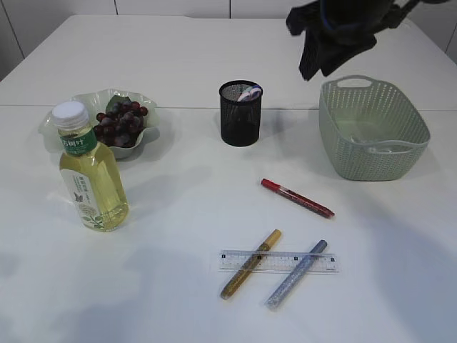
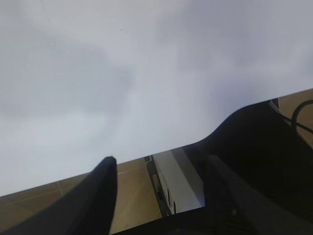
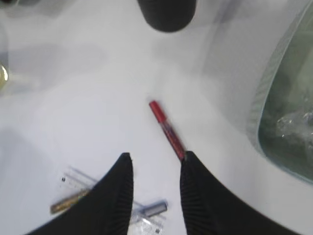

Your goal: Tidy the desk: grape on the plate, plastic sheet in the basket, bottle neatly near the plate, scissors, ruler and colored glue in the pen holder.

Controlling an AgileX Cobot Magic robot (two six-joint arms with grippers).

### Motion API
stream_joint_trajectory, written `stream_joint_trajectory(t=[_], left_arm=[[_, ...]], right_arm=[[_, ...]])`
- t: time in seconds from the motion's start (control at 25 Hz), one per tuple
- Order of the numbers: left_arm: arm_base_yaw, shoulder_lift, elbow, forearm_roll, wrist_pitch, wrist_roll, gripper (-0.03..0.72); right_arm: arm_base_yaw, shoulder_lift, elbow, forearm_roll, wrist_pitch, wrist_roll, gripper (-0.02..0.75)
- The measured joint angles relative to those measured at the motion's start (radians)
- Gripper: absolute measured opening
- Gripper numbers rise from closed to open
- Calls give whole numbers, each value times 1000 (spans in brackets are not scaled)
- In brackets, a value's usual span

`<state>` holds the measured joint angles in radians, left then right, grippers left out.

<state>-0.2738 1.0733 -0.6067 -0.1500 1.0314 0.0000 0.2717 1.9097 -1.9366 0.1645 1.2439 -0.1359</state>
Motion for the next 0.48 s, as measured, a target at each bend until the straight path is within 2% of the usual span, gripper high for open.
stream_joint_trajectory(t=[0.24,0.48], left_arm=[[0,0,0,0,0,0,415],[0,0,0,1,-23,0,415]], right_arm=[[164,-53,210,-86,0,-2,275],[312,-53,400,-111,-8,-82,276]])
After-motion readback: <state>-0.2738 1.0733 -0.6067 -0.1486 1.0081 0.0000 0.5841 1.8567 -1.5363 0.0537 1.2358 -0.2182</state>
